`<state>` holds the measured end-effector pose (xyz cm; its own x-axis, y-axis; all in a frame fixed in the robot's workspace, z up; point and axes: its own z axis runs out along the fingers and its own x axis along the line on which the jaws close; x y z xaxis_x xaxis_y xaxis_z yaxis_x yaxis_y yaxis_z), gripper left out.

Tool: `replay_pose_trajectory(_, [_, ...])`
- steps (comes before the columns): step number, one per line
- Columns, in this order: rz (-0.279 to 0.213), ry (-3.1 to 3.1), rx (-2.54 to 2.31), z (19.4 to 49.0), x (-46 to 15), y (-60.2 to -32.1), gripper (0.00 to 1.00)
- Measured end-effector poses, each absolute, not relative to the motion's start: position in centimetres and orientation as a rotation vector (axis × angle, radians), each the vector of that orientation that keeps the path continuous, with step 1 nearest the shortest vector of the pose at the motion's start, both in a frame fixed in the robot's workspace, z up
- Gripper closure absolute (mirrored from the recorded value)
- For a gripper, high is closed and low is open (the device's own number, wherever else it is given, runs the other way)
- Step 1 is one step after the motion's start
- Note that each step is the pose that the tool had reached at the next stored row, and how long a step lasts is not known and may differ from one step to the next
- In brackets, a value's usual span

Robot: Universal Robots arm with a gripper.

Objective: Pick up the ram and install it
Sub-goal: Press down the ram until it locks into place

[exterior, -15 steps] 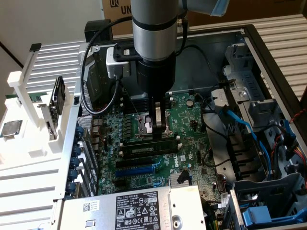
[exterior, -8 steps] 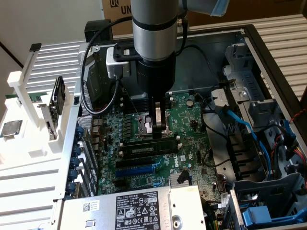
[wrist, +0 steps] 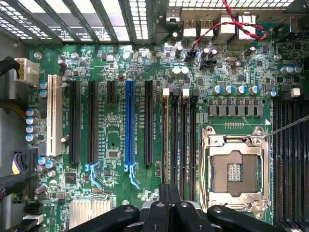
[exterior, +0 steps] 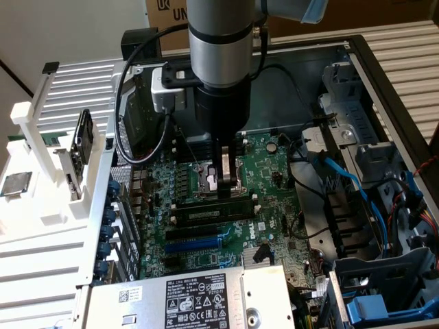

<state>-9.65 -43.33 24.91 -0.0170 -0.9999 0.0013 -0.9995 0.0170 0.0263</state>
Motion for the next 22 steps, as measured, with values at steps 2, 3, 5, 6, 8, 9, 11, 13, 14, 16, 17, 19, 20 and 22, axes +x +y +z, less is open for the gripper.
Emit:
replay_pose_trajectory(2, [-0.027, -2.227, 2.189, 24.9, -9.9, -43.3, 0.90])
replay_pose_trajectory(3, [-0.027, -2.227, 2.189, 24.9, -10.0, -43.3, 0.90])
replay_pose_trajectory(5, [-0.027, -2.227, 2.190, 24.9, -10.0, -43.3, 0.90])
replay_pose_trajectory(6, [-0.027, -2.227, 2.190, 24.9, -10.1, -43.3, 0.90])
replay_pose_trajectory(8, [-0.024, -2.227, 2.190, 24.7, -10.3, -43.2, 0.90])
replay_pose_trajectory(9, [-0.022, -2.228, 2.190, 24.6, -10.4, -43.2, 0.90])
replay_pose_trajectory(11, [-0.019, -2.227, 2.189, 24.4, -10.5, -42.9, 0.90])
replay_pose_trajectory(13, [-0.015, -2.226, 2.189, 24.2, -10.5, -42.6, 0.90])
replay_pose_trajectory(14, [-0.013, -2.226, 2.189, 24.1, -10.6, -42.6, 0.90])
replay_pose_trajectory(16, [-0.008, -2.225, 2.187, 24.1, -10.8, -42.6, 0.90])
replay_pose_trajectory(17, [-0.005, -2.223, 2.186, 24.0, -10.8, -42.6, 0.90])
replay_pose_trajectory(19, [-0.003, -2.223, 2.185, 24.0, -10.8, -42.6, 0.90])
replay_pose_trajectory(20, [-0.002, -2.222, 2.184, 23.9, -10.8, -42.6, 0.90])
replay_pose_trajectory(22, [0.001, -2.221, 2.183, 23.8, -10.8, -42.6, 0.90])
